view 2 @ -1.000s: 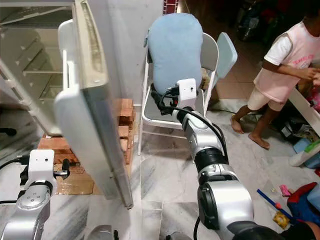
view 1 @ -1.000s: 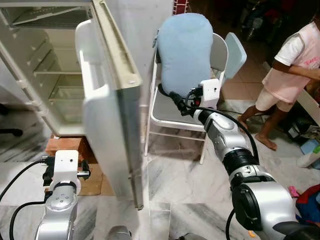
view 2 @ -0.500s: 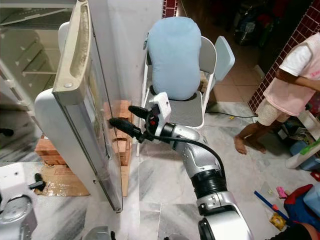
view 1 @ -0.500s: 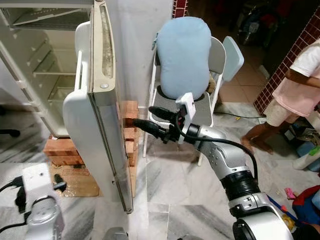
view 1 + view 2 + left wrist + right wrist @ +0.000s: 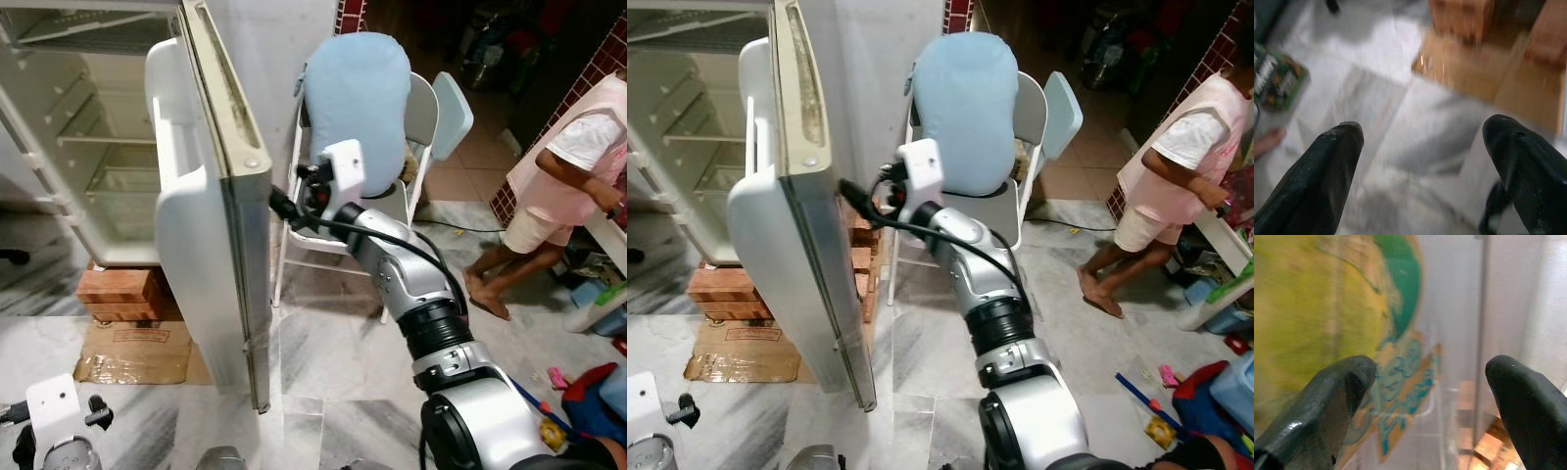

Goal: Restocking fridge

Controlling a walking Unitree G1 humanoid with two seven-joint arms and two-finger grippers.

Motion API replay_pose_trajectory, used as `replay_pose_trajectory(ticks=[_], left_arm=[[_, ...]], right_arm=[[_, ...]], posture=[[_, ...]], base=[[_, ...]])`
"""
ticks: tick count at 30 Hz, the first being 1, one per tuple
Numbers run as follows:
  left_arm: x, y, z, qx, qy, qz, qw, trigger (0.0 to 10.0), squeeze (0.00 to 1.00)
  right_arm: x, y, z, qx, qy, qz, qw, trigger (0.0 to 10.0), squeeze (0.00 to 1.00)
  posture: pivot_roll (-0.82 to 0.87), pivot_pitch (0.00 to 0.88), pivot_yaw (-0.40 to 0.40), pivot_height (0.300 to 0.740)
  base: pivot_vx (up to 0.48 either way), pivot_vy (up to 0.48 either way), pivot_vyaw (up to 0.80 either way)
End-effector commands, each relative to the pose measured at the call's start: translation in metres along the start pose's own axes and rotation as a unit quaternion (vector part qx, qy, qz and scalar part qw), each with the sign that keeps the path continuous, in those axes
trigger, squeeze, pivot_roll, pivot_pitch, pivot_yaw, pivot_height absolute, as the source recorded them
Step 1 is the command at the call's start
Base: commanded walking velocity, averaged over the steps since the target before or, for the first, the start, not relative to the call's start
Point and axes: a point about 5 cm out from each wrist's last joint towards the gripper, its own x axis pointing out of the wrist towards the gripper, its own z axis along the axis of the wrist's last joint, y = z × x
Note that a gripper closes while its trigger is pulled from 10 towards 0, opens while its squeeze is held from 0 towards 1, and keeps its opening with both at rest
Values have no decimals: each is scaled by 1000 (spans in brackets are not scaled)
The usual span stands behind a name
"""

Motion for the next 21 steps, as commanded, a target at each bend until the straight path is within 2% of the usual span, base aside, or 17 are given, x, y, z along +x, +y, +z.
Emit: replay_pose_trajectory(ticks=[1,3,4,5,7,8,9,11,14,15,17,20,21], left_arm=[[0,2,-17,-2,34,-3,999,10000,0],[0,1,-26,-3,43,-10,999,10000,0],[2,1,-29,0,44,-12,999,10000,0],[3,1,-29,2,44,-13,999,10000,0],[5,1,-30,2,44,-14,999,10000,0],[9,1,-31,5,44,-15,999,10000,0],[9,1,-31,5,44,-15,999,10000,0],[14,2,-31,10,46,-19,999,10000,0],[24,5,-32,24,44,-21,999,10000,0],[24,5,-32,26,41,-22,999,10000,0],[28,6,-27,45,17,-20,999,10000,0],[32,5,-14,71,-36,-18,997,10000,0],[33,2,-6,77,-61,-21,995,10000,0]], right_arm=[[8,39,16,-7,-20,132,991,10000,0],[1,58,20,12,-21,212,977,10000,0],[-7,68,21,31,-21,263,964,10000,0],[-10,70,21,35,-21,278,960,10000,0],[-13,68,17,35,-15,277,960,10000,0],[-12,58,9,25,1,245,969,10000,0],[-12,58,9,25,1,245,969,10000,0],[-13,46,0,21,19,208,978,10000,0],[-18,12,-26,-32,74,92,992,10000,0],[-20,8,-29,-42,80,76,993,10000,0],[-29,-10,-39,-56,103,10,993,10000,0],[-53,-37,-52,-77,116,-82,987,10000,0],[-65,-46,-57,-61,114,-121,984,10000,0]], posture=[[218,0,-96,740],[217,0,-95,740],[217,0,-94,740],[217,0,-93,740],[216,0,-88,740],[214,0,-85,740],[214,0,-85,740],[210,0,-78,740],[199,0,-68,740],[198,0,-67,740],[197,0,-67,740],[183,0,-65,740],[176,0,-63,740]], base=[[0,0,0],[0,0,0],[0,0,0],[0,0,0],[0,0,0],[0,0,0],[0,0,0],[0,0,0],[0,0,0],[0,0,0],[0,0,0],[0,0,0],[0,0,0]])
